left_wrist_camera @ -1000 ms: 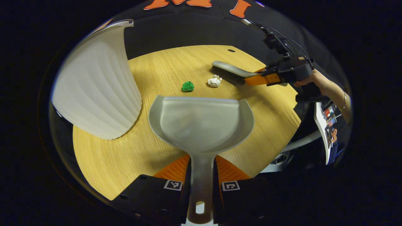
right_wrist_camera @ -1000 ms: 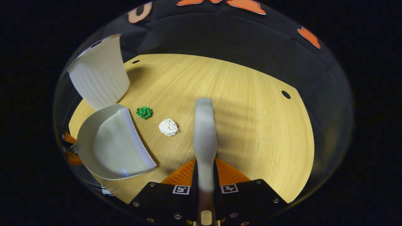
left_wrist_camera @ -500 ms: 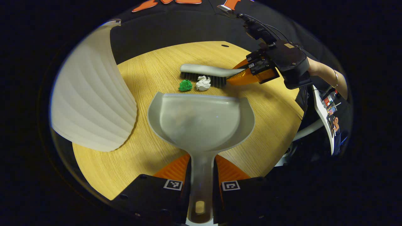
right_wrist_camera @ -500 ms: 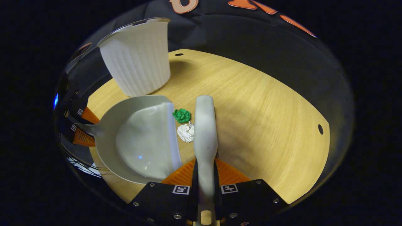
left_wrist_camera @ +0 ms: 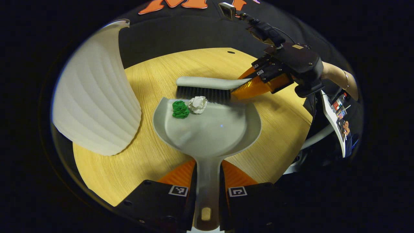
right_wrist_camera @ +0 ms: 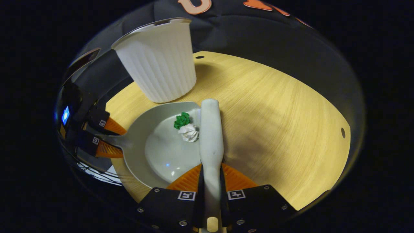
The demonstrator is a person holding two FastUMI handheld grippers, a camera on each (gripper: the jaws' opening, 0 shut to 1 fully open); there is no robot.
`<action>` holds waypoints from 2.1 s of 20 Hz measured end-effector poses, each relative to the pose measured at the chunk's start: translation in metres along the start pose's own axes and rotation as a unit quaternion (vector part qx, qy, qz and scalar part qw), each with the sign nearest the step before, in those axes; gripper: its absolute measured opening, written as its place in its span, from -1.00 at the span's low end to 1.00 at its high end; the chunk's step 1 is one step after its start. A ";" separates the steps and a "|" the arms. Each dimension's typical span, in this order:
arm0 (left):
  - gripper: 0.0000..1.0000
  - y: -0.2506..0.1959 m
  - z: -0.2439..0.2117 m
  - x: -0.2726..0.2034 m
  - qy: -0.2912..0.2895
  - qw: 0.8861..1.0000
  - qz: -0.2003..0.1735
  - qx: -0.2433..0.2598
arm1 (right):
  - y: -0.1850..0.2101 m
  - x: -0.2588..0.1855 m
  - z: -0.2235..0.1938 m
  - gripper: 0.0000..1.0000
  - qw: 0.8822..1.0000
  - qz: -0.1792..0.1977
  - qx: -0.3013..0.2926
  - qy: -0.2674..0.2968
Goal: Pick up the small broom and dustpan from the desktop, sweep the trash into the dustpan with the broom, and then empty the trash into the garbage bin.
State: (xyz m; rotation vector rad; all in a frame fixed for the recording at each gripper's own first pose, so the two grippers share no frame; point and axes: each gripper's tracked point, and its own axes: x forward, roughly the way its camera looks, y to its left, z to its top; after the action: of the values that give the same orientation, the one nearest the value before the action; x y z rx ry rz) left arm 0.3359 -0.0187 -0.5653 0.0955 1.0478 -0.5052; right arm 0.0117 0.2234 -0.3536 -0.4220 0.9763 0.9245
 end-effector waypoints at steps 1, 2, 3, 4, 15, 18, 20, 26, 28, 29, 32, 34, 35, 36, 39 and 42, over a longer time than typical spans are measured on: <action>-0.39 -0.002 0.003 0.001 -0.004 1.000 -0.001 -0.004 | -0.009 0.000 0.002 -0.58 1.000 -0.014 0.020 -0.007; -0.39 -0.002 0.004 0.002 -0.009 1.000 0.000 -0.007 | -0.016 -0.002 0.004 -0.58 0.999 -0.026 0.039 -0.015; -0.38 -0.002 0.006 0.002 -0.011 1.000 0.001 -0.009 | -0.023 -0.004 0.003 -0.58 0.997 -0.037 0.057 -0.023; -0.39 -0.001 0.007 0.003 -0.015 1.000 0.001 -0.012 | -0.031 -0.006 0.001 -0.58 0.996 -0.050 0.072 -0.029; -0.39 -0.011 0.026 -0.031 -0.040 0.999 -0.027 -0.012 | -0.119 -0.031 -0.066 -0.59 0.968 -0.166 0.187 -0.023; -0.39 -0.024 0.044 -0.056 -0.053 0.998 -0.032 0.006 | -0.119 -0.027 -0.077 -0.59 0.964 -0.165 0.207 -0.028; -0.39 -0.032 0.067 -0.087 -0.058 0.998 -0.035 0.014 | -0.117 -0.024 -0.079 -0.59 0.964 -0.163 0.206 -0.029; -0.38 -0.039 0.135 -0.150 -0.083 0.995 -0.049 0.031 | -0.116 -0.023 -0.082 -0.58 0.966 -0.150 0.206 -0.031; -0.39 -0.031 0.154 -0.163 -0.084 0.995 -0.045 0.032 | -0.119 -0.021 -0.083 -0.58 0.967 -0.147 0.206 -0.031; -0.39 -0.027 0.163 -0.169 -0.084 0.995 -0.046 0.030 | -0.120 -0.020 -0.084 -0.58 0.967 -0.147 0.206 -0.029; -0.39 -0.008 0.183 -0.175 -0.078 0.996 -0.036 0.030 | -0.122 -0.020 -0.081 -0.58 0.966 -0.150 0.206 -0.025; -0.39 0.006 0.198 -0.175 -0.076 0.996 -0.036 0.010 | -0.123 -0.019 -0.082 -0.59 0.966 -0.149 0.210 -0.022; -0.39 0.014 0.204 -0.175 -0.075 0.997 -0.034 -0.004 | -0.124 -0.019 -0.082 -0.59 0.966 -0.149 0.209 -0.021; -0.40 0.027 0.212 -0.176 -0.078 0.997 -0.025 -0.011 | -0.123 -0.019 -0.082 -0.59 0.967 -0.149 0.208 -0.019; -0.39 0.071 0.228 -0.182 -0.083 0.996 0.013 -0.009 | -0.122 -0.016 -0.083 -0.58 0.967 -0.148 0.205 -0.013; -0.39 0.111 0.228 -0.190 -0.070 0.996 0.042 -0.023 | -0.122 -0.016 -0.082 -0.58 0.967 -0.148 0.209 -0.012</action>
State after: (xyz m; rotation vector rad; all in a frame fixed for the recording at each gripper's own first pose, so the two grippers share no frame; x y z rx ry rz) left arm 0.4926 0.0760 -0.3065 0.0622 0.9135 -0.4057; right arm 0.0654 0.0913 -0.3937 -0.1888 1.0233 0.4353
